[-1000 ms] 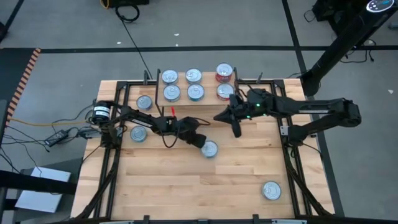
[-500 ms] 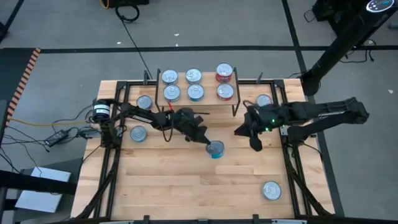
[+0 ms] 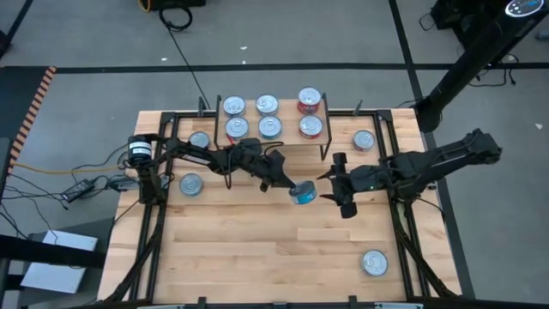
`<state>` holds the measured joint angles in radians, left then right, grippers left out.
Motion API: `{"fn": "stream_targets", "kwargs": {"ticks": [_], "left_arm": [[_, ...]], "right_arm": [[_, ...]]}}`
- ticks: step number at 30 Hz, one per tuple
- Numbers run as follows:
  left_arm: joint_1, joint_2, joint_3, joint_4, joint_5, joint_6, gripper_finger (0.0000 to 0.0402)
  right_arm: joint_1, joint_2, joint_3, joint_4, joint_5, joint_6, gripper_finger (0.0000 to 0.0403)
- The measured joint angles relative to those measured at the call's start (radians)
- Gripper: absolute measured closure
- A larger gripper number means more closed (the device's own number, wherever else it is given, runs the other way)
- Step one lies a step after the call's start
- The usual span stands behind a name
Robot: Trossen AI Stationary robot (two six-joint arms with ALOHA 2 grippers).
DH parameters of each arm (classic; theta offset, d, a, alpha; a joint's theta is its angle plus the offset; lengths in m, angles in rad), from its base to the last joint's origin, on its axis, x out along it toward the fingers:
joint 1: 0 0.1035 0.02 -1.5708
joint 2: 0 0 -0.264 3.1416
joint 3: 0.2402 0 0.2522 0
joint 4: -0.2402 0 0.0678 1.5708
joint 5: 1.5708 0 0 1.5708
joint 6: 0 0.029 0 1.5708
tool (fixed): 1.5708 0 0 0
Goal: Stack canned seafood by type on shelf
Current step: Stack the yellow-blue tuna can on top of the other yellow-blue can on the shelf
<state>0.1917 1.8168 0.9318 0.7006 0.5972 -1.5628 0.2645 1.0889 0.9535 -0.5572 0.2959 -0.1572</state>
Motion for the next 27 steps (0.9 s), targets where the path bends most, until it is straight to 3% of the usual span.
{"fn": "stream_targets", "kwargs": {"ticks": [5, 10, 20, 27], "left_arm": [[0.011, 0.0, 0.0, 0.019, 0.007, -0.034, 0.0401], [0.023, 0.0, 0.001, 0.038, 0.021, -0.057, 0.0401], [0.033, 0.005, 0.001, 0.058, 0.034, -0.084, 0.0401], [0.033, 0.016, 0.001, 0.074, 0.049, -0.096, 0.0401]], "right_arm": [[0.007, 0.03, 0.0, 0.034, 0.025, -0.094, 0.0112], [0.008, 0.054, 0.0, 0.073, 0.033, -0.164, 0.0104], [-0.01, 0.095, 0.0, 0.119, 0.026, -0.213, 0.0134], [-0.026, 0.096, 0.0, 0.116, 0.024, -0.213, 0.0182]]}}
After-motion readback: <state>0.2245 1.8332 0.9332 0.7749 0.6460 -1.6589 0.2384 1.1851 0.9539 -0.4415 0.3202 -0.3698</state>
